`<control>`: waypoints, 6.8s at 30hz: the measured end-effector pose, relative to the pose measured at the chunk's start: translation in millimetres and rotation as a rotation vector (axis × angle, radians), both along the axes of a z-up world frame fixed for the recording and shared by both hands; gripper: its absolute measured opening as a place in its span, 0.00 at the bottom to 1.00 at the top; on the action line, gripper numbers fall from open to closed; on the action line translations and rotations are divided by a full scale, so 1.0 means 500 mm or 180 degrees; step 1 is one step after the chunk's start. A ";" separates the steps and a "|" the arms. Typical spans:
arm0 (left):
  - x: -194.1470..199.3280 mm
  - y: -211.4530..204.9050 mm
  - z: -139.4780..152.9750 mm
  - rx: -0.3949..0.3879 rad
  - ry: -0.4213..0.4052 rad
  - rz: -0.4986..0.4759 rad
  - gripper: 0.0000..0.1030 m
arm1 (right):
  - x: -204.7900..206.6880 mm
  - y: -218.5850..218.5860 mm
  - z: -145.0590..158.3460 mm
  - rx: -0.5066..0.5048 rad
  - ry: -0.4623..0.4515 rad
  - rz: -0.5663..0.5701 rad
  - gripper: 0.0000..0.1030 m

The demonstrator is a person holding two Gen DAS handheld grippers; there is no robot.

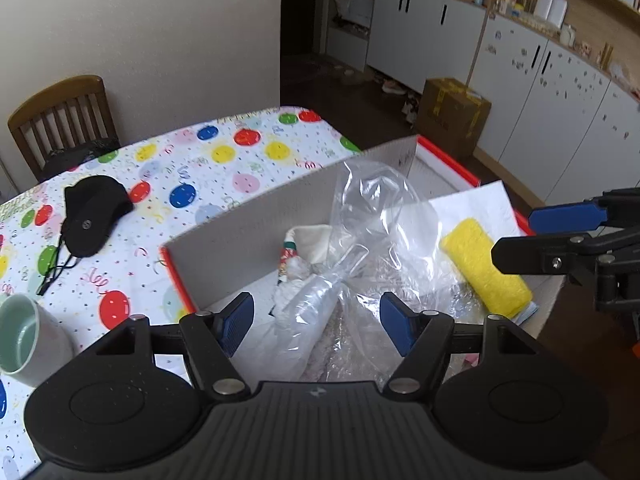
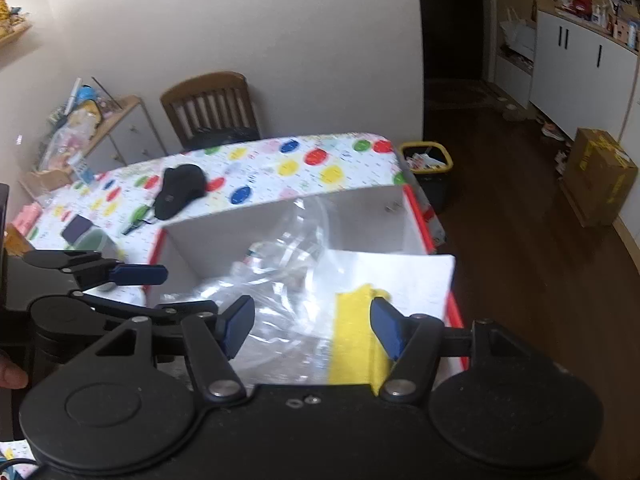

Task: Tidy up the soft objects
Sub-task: 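Open both grippers to release the clear bag and yellow cloth in the box, then withdraw both open grippers from the box toward the table items, then grasp the purple-green sponge with the left gripper while the right gripper grasps the black mask, then lift and carry the sponge and black mask with both grippers over the shoebox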

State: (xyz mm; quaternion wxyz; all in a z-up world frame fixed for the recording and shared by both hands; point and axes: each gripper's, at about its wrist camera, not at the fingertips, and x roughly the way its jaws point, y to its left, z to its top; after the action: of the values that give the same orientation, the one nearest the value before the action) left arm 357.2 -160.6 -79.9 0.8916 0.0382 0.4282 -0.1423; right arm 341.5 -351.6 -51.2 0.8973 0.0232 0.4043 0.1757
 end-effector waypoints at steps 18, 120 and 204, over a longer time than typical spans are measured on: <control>-0.090 0.198 0.120 -0.0298 -0.0299 0.0281 0.73 | -0.040 0.178 0.101 0.0253 -0.0257 0.0472 0.76; 0.260 0.871 -0.189 -0.0261 0.0467 0.3366 0.89 | 0.550 0.719 -0.241 -0.0501 0.0227 0.0064 0.24; 0.063 -0.028 -0.009 -0.0070 0.0462 -0.0225 0.89 | 0.109 0.002 -0.050 -0.0304 0.0158 -0.0344 0.24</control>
State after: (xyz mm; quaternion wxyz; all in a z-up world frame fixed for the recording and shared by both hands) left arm 388.9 -174.8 -84.6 0.8530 0.0331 0.4885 -0.1808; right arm 396.3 -350.4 -76.1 0.8952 0.0064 0.4325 0.1069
